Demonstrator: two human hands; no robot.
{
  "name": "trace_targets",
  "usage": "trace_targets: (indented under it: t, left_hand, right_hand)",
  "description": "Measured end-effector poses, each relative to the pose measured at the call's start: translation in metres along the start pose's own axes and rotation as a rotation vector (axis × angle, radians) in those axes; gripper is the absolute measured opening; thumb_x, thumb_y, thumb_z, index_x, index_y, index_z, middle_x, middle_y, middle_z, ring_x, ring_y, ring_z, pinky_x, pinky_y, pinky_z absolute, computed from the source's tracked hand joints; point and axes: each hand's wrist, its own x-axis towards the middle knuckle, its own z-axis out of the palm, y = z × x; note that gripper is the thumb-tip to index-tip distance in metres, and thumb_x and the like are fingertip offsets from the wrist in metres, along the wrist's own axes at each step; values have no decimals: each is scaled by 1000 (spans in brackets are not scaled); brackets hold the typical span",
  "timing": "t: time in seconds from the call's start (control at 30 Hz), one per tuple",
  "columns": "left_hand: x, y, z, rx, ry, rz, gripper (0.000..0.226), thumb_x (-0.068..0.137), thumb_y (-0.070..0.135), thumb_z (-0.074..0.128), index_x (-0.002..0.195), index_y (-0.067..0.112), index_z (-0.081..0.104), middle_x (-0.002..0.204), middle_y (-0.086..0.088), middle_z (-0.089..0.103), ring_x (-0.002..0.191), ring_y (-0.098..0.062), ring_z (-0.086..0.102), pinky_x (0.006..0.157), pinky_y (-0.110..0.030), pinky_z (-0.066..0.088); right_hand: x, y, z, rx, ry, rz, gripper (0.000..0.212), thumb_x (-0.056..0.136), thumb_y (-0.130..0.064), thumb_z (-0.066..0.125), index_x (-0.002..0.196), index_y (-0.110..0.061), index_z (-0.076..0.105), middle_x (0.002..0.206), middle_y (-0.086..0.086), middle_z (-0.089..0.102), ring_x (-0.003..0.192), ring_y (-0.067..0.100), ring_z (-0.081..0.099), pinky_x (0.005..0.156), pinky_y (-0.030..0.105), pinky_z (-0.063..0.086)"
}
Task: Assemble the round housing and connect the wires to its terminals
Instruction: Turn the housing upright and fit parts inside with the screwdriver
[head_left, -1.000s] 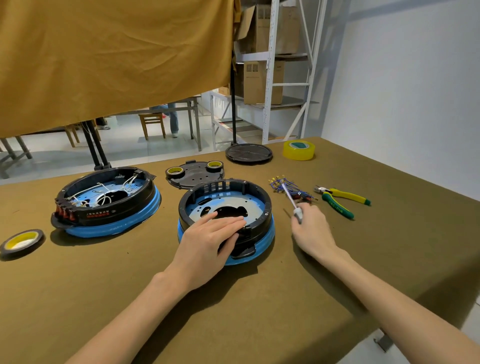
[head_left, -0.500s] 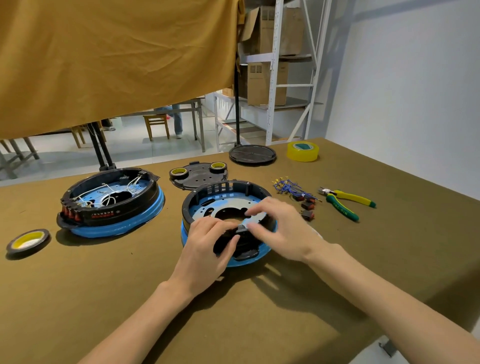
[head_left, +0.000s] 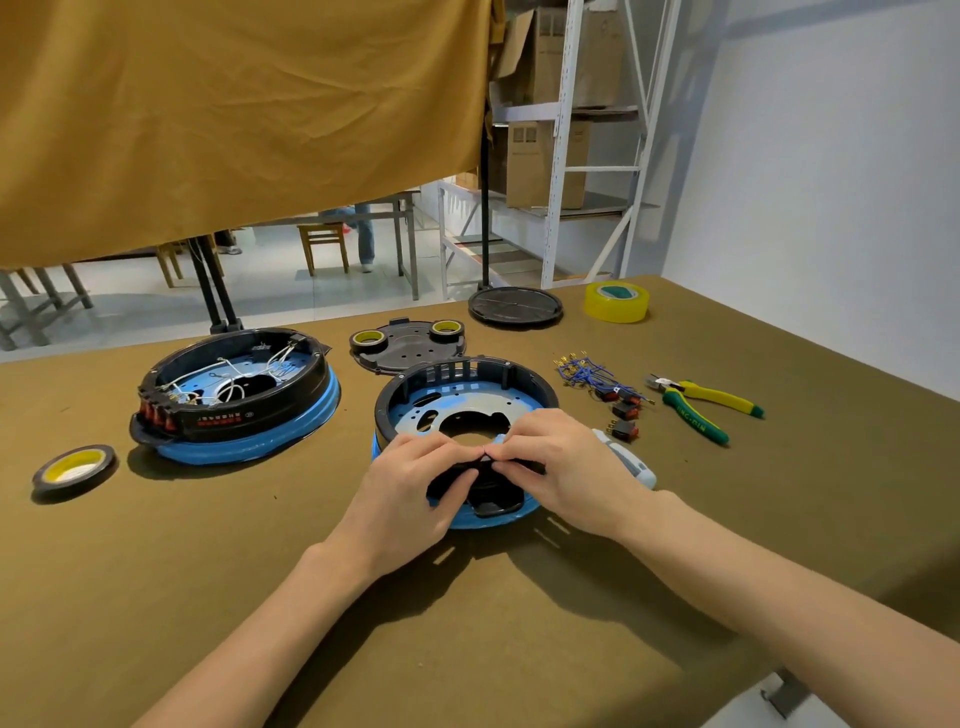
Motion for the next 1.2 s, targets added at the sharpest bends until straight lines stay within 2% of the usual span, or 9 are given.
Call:
trace_targets:
  t: [0.17,0.27,0.43,0.57,0.7,0.83,0.93,1.1,1.2]
  left_hand:
    - [-1,5,2,-193,149,-76,27,98,21,58,122,14,68,116,7,69,111,-2,63,94,-17,52]
    - [-2,3,7,-115,340,-222,26,99,19,50,114,11,69,115,3,67,116,-5,59,102,-22,46]
    - [-9,-15,9,-7,190,-391,37,103,32,40,113,16,73,116,5,67,125,-6,47,112,-35,36]
    - [-9,-12,16,47,215,-373,46,103,36,32,104,17,74,108,5,68,120,-5,47,107,-30,32]
    - [-8,-11,18,54,209,-369,47,102,35,31,98,17,74,103,5,67,116,-6,46,104,-27,31]
    - [-8,-12,16,33,224,-346,45,103,34,31,94,20,72,100,7,65,115,-7,48,102,-30,33]
    - [-7,-13,17,29,231,-341,45,102,35,31,92,20,72,98,8,65,114,-6,47,101,-30,33]
    - [-6,-12,17,49,253,-348,45,102,35,32,87,22,72,94,10,64,109,-3,45,95,-20,28]
    - [-6,-11,15,52,257,-356,45,101,37,32,85,24,71,93,10,65,108,-3,45,95,-10,23]
  right_hand:
    - [22,-2,-13,276,24,306,29,103,-32,54,97,-18,78,101,-6,66,95,9,61,86,37,51]
    - [58,-8,-1,149,111,488,32,107,-27,42,110,-12,71,106,5,65,95,20,61,87,42,50]
    - [73,-18,34,-205,-162,524,35,103,-26,43,134,-9,44,127,17,55,113,37,54,93,46,42]
    - [69,-15,39,-359,-31,471,42,95,-24,53,133,-9,43,125,15,54,112,36,52,93,44,40]
    - [69,-11,38,-318,-44,455,33,105,-35,41,128,-12,48,123,12,55,111,33,52,95,45,41]
    - [60,11,18,50,219,530,27,107,-34,41,105,-16,62,104,3,59,96,23,54,89,44,45]
    - [40,48,-1,-61,348,692,26,105,-27,43,97,-15,64,99,4,61,91,20,57,87,44,49]
    - [4,98,-15,-225,-140,1111,21,100,-28,49,98,-8,56,126,20,52,109,40,58,91,44,49]
    - [-2,99,-10,-275,-136,1075,18,101,-28,54,104,-11,53,124,17,52,100,37,62,73,39,48]
